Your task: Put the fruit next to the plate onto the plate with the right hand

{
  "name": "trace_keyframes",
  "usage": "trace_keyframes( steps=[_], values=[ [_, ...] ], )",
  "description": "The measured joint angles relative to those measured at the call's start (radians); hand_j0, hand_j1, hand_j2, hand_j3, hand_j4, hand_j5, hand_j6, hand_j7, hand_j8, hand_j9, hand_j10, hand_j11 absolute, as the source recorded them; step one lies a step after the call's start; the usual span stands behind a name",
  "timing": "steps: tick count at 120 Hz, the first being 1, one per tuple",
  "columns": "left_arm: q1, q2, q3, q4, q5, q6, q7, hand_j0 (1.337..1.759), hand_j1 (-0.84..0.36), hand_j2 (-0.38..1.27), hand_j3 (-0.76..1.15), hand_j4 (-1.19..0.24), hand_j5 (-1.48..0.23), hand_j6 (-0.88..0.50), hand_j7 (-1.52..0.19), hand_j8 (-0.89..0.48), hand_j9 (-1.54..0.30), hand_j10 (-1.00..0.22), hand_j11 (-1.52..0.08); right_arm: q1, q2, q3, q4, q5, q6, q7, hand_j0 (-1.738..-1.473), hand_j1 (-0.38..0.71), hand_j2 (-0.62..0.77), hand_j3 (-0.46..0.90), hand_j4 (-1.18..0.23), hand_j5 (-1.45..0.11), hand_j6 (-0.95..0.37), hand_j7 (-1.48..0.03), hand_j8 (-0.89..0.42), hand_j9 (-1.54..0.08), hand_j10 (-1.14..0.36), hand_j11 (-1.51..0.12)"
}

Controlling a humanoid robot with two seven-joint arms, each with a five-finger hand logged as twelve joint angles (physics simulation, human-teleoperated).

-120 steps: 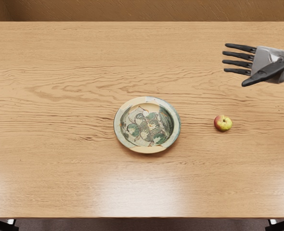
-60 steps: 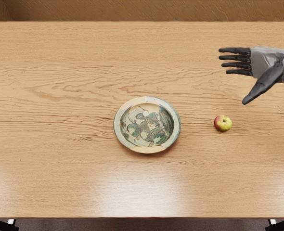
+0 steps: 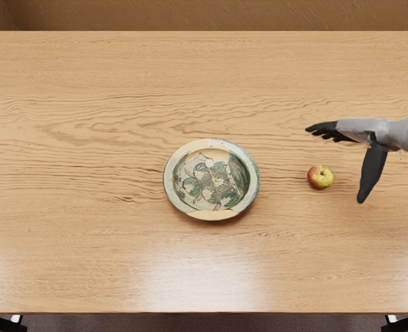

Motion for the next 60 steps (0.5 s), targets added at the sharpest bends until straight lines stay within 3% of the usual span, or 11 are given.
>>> trace_keyframes(
  steps=[6,23,31,60],
  values=[
    [0.0,0.0,0.0,0.0,0.0,0.0,0.0,1.658,0.07,0.05,0.0,-0.23,-0.3,-0.23,-0.3,-0.23,-0.3,-0.23,-0.3,0.003,-0.011,-0.007,-0.003,0.033,0.001,-0.01,-1.658,-0.31,-0.01,0.0,-0.04,-0.05,-0.04,-0.05,-0.04,-0.05,-0.04,-0.05],
    [0.0,0.0,0.0,0.0,0.0,0.0,0.0,1.658,0.07,0.05,0.0,-0.23,-0.3,-0.23,-0.3,-0.23,-0.3,-0.23,-0.3,0.006,0.002,-0.01,-0.011,0.078,-0.013,-0.142,-1.658,-0.31,-0.01,0.0,-0.04,-0.05,-0.04,-0.05,-0.04,-0.05,-0.04,-0.05],
    [0.0,0.0,0.0,0.0,0.0,0.0,0.0,1.658,0.07,0.05,0.0,-0.23,-0.3,-0.23,-0.3,-0.23,-0.3,-0.23,-0.3,0.007,0.018,-0.011,-0.011,0.084,-0.059,-0.185,-1.658,-0.31,-0.01,0.0,-0.04,-0.05,-0.05,-0.05,-0.04,-0.05,-0.04,-0.05],
    [0.0,0.0,0.0,0.0,0.0,0.0,0.0,1.658,0.07,0.05,0.0,-0.23,-0.3,-0.23,-0.3,-0.23,-0.3,-0.23,-0.3,0.0,0.057,-0.051,0.028,-0.011,-0.318,-0.228,-1.658,-0.3,-0.01,0.0,-0.05,-0.05,-0.05,-0.05,-0.05,-0.05,-0.05,-0.05]
  ],
)
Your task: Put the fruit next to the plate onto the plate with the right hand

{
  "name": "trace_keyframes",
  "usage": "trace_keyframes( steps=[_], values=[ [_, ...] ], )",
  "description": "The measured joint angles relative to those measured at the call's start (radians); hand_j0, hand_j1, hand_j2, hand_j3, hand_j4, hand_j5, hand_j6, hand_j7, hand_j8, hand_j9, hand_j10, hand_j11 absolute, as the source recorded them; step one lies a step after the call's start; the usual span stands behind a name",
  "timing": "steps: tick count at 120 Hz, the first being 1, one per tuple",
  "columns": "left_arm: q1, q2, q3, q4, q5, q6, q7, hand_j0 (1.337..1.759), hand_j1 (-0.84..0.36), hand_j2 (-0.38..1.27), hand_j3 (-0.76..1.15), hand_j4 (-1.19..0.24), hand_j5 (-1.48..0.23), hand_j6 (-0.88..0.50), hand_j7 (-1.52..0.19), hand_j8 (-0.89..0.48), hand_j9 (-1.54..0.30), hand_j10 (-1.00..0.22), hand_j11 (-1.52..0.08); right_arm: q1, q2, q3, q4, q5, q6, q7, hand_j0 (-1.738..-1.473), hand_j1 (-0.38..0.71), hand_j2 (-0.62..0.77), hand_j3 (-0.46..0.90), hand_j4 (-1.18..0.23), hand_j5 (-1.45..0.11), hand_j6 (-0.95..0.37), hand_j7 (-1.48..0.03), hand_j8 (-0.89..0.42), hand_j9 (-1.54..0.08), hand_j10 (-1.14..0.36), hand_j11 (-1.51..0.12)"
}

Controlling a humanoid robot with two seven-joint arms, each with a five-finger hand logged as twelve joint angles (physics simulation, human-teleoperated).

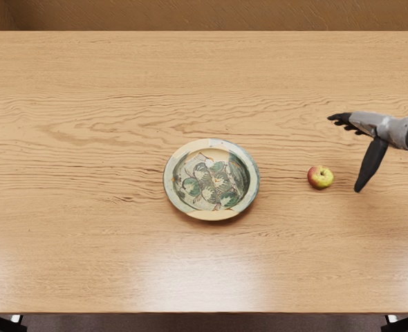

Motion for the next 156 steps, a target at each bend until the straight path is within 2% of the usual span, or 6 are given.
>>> trace_keyframes(
  steps=[34,72,95,121,134,156],
  values=[
    [0.0,0.0,0.0,0.0,0.0,0.0,0.0,1.658,0.07,0.05,0.0,-0.23,-0.3,-0.23,-0.3,-0.23,-0.3,-0.23,-0.3,0.0,0.072,-0.12,0.064,-0.07,-0.195,-0.003,-1.658,-0.29,-0.01,0.0,-0.05,-0.06,-0.06,-0.06,-0.06,-0.06,-0.05,-0.06],
    [0.0,0.0,0.0,0.0,0.0,0.0,0.0,1.658,0.07,0.05,0.0,-0.23,-0.3,-0.23,-0.3,-0.23,-0.3,-0.23,-0.3,-0.005,0.102,-0.167,0.08,-0.13,-0.236,-0.011,-1.658,-0.03,-0.05,0.0,-0.28,-0.35,-0.28,-0.35,-0.28,-0.35,-0.28,-0.35],
    [0.0,0.0,0.0,0.0,0.0,0.0,0.0,1.658,0.07,0.05,0.0,-0.23,-0.3,-0.23,-0.3,-0.23,-0.3,-0.23,-0.3,-0.018,0.107,-0.196,0.081,-0.179,-0.282,-0.011,-1.658,0.06,-0.06,0.0,-0.34,-0.44,-0.35,-0.44,-0.34,-0.44,-0.34,-0.44],
    [0.0,0.0,0.0,0.0,0.0,0.0,0.0,1.658,0.07,0.05,0.0,-0.23,-0.3,-0.23,-0.3,-0.23,-0.3,-0.23,-0.3,-0.061,0.114,-0.206,0.076,-0.216,-0.329,-0.011,-1.658,0.09,-0.07,0.0,-0.38,-0.48,-0.38,-0.48,-0.4,-0.48,-0.38,-0.48],
    [0.0,0.0,0.0,0.0,0.0,0.0,0.0,1.658,0.07,0.05,0.0,-0.23,-0.3,-0.23,-0.3,-0.23,-0.3,-0.23,-0.3,-0.074,0.137,-0.207,0.062,-0.234,-0.338,-0.012,-1.658,0.1,-0.07,0.0,-0.4,-0.47,-0.39,-0.49,-0.32,-0.49,-0.39,-0.49],
    [0.0,0.0,0.0,0.0,0.0,0.0,0.0,1.658,0.07,0.05,0.0,-0.23,-0.3,-0.23,-0.3,-0.23,-0.3,-0.23,-0.3,-0.079,0.157,-0.206,0.04,-0.245,-0.342,-0.012,-1.658,0.11,-0.06,0.0,-0.44,-0.47,-0.42,-0.51,-0.32,-0.5,-0.43,-0.51]
  ],
)
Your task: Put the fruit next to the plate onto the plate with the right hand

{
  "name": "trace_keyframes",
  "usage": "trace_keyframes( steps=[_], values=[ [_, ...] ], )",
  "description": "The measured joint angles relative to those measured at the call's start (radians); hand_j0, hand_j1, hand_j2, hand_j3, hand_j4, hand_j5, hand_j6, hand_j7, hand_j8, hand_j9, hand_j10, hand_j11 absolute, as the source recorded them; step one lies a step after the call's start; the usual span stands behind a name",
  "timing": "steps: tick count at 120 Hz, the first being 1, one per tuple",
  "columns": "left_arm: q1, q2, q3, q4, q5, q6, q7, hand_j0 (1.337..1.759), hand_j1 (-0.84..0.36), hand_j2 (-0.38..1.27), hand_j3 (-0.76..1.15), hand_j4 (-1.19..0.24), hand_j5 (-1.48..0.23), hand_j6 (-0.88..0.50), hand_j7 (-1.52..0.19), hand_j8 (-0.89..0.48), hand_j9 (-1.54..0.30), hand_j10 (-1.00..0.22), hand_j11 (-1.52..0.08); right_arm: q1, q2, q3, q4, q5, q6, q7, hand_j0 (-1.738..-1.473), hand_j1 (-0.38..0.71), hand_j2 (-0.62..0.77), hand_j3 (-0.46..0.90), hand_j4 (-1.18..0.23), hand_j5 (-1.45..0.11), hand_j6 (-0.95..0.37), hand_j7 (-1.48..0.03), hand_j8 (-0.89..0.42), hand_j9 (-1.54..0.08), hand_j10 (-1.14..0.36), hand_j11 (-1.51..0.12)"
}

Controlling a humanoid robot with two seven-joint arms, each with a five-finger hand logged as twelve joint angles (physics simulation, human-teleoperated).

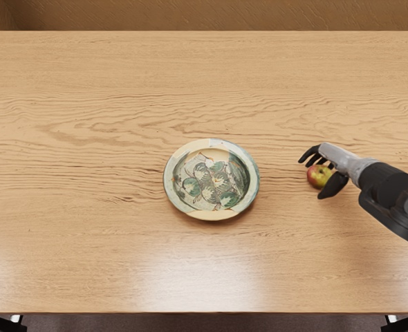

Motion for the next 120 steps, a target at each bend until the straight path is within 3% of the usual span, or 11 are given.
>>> trace_keyframes(
  steps=[27,40,48,51,55,90,120],
  values=[
    [0.0,0.0,0.0,0.0,0.0,0.0,0.0,1.658,0.07,0.05,0.0,-0.23,-0.3,-0.23,-0.3,-0.23,-0.3,-0.23,-0.3,0.0,0.013,0.0,-0.022,0.0,0.0,0.0,-1.658,0.22,-0.09,0.0,-0.52,-0.59,-0.5,-0.63,-0.41,-0.62,-0.51,-0.63],
    [0.0,0.0,0.0,0.0,0.0,0.0,0.0,1.658,0.07,0.05,0.0,-0.23,-0.3,-0.23,-0.3,-0.23,-0.3,-0.23,-0.3,0.0,0.028,0.0,-0.042,-0.002,0.0,0.0,-1.655,0.26,0.04,0.0,-0.56,-0.67,-0.53,-0.69,-0.45,-0.69,-0.55,-0.7],
    [0.0,0.0,0.0,0.0,0.0,0.0,0.0,1.658,0.07,0.05,0.0,-0.23,-0.3,-0.23,-0.3,-0.23,-0.3,-0.23,-0.3,0.001,0.042,0.001,-0.059,-0.007,0.003,-0.002,-1.644,0.24,-0.01,0.0,-0.57,-0.72,-0.54,-0.72,-0.45,-0.74,-0.55,-0.75],
    [0.0,0.0,0.0,0.0,0.0,0.0,0.0,1.658,0.07,0.05,0.0,-0.23,-0.3,-0.23,-0.3,-0.23,-0.3,-0.23,-0.3,0.0,0.047,0.001,-0.063,-0.007,0.002,-0.002,-1.644,0.22,0.07,0.0,-0.58,-0.72,-0.55,-0.73,-0.45,-0.75,-0.56,-0.76],
    [0.0,0.0,0.0,0.0,0.0,0.0,0.0,1.658,0.07,0.05,0.0,-0.23,-0.3,-0.23,-0.3,-0.23,-0.3,-0.23,-0.3,0.0,0.051,0.0,-0.068,-0.007,0.002,-0.002,-1.645,0.21,0.08,0.0,-0.59,-0.73,-0.57,-0.74,-0.47,-0.76,-0.56,-0.77],
    [0.0,0.0,0.0,0.0,0.0,0.0,0.0,1.658,0.07,0.05,0.0,-0.23,-0.3,-0.23,-0.3,-0.23,-0.3,-0.23,-0.3,0.005,0.06,0.007,-0.089,0.013,0.01,0.0,-1.648,0.2,0.06,0.0,-0.63,-0.79,-0.55,-0.8,-0.44,-0.83,-0.55,-0.83],
    [0.0,0.0,0.0,0.0,0.0,0.0,0.0,1.658,0.07,0.05,0.0,-0.23,-0.3,-0.23,-0.3,-0.23,-0.3,-0.23,-0.3,0.092,0.019,0.047,-0.09,0.165,0.162,0.0,-1.652,0.23,0.11,0.0,-0.63,-0.83,-0.52,-0.82,-0.42,-0.84,-0.53,-0.85]
  ],
)
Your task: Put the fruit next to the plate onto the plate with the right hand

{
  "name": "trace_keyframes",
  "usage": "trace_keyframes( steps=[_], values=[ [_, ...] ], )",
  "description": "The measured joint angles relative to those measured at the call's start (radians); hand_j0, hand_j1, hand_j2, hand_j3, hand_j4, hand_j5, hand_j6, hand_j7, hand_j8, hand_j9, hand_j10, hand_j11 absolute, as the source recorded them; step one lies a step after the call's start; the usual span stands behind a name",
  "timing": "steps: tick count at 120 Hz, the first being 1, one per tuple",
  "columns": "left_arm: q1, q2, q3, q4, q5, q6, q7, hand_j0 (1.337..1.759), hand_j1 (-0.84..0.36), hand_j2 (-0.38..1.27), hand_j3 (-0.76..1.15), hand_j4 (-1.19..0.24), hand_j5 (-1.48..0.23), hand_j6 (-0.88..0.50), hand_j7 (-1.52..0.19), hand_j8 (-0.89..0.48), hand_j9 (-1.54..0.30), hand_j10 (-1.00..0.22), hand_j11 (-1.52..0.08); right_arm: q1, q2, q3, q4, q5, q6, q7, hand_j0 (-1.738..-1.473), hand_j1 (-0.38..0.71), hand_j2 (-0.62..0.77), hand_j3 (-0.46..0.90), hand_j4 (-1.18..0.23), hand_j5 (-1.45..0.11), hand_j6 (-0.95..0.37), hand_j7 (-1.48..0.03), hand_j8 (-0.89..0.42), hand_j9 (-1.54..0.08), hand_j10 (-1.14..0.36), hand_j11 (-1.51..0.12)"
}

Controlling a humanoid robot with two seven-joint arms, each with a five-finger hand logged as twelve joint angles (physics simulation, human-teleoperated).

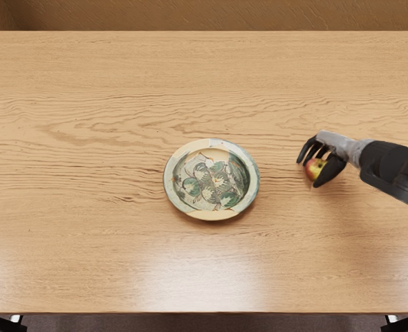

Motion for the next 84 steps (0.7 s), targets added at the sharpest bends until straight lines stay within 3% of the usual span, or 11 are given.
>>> trace_keyframes(
  steps=[39,66,84],
  values=[
    [0.0,0.0,0.0,0.0,0.0,0.0,0.0,1.658,0.07,0.05,0.0,-0.23,-0.3,-0.23,-0.3,-0.23,-0.3,-0.23,-0.3,0.081,0.022,0.164,0.006,0.174,0.336,0.0,-1.655,0.25,0.15,0.0,-0.63,-0.84,-0.51,-0.82,-0.4,-0.84,-0.52,-0.84],
    [-0.001,0.0,0.0,0.0,0.0,0.0,0.0,1.658,0.07,0.05,0.0,-0.23,-0.3,-0.23,-0.3,-0.23,-0.3,-0.23,-0.3,0.145,0.142,0.174,0.001,0.212,0.374,0.0,-1.657,0.27,0.2,0.0,-0.62,-0.85,-0.5,-0.83,-0.39,-0.84,-0.51,-0.84],
    [0.0,0.0,0.0,0.0,0.0,0.0,0.0,1.658,0.07,0.05,0.0,-0.23,-0.3,-0.23,-0.3,-0.23,-0.3,-0.23,-0.3,0.165,0.262,0.173,-0.051,0.206,0.375,0.0,-1.658,0.29,0.24,0.0,-0.62,-0.85,-0.5,-0.83,-0.39,-0.84,-0.51,-0.83]
  ],
)
